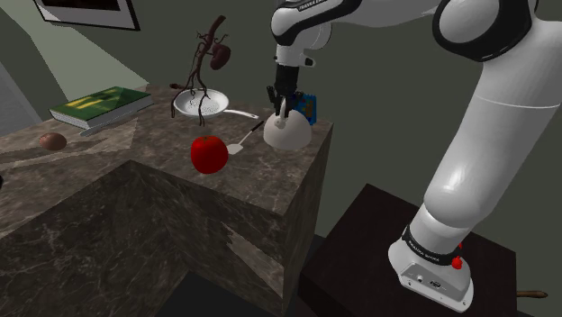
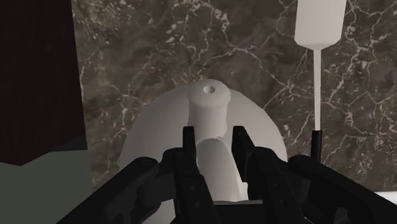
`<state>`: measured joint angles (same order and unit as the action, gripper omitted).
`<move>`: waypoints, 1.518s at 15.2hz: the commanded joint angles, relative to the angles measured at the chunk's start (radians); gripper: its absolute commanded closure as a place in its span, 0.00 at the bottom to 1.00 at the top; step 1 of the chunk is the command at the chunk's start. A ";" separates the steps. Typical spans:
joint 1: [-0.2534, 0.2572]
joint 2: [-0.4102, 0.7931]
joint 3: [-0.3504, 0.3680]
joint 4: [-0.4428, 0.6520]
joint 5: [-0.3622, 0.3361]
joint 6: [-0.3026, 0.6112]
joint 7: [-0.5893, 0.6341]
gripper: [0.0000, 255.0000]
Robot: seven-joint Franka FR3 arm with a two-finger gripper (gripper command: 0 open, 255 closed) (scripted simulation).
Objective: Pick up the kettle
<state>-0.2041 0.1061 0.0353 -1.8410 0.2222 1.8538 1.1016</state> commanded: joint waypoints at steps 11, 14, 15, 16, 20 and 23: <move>-0.001 -0.010 0.000 0.041 -0.003 -0.050 0.011 1.00; -0.001 -0.015 -0.001 0.075 -0.005 -0.088 0.018 1.00; -0.002 -0.016 -0.001 0.087 -0.005 -0.101 0.021 1.00; -0.002 -0.017 -0.001 0.099 -0.006 -0.114 0.023 1.00; -0.003 -0.019 -0.002 0.150 -0.007 -0.166 0.033 1.00; -0.003 -0.018 -0.002 0.179 -0.008 -0.194 0.038 1.00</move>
<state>-0.2070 0.0890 0.0334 -1.6684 0.2143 1.6662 1.1391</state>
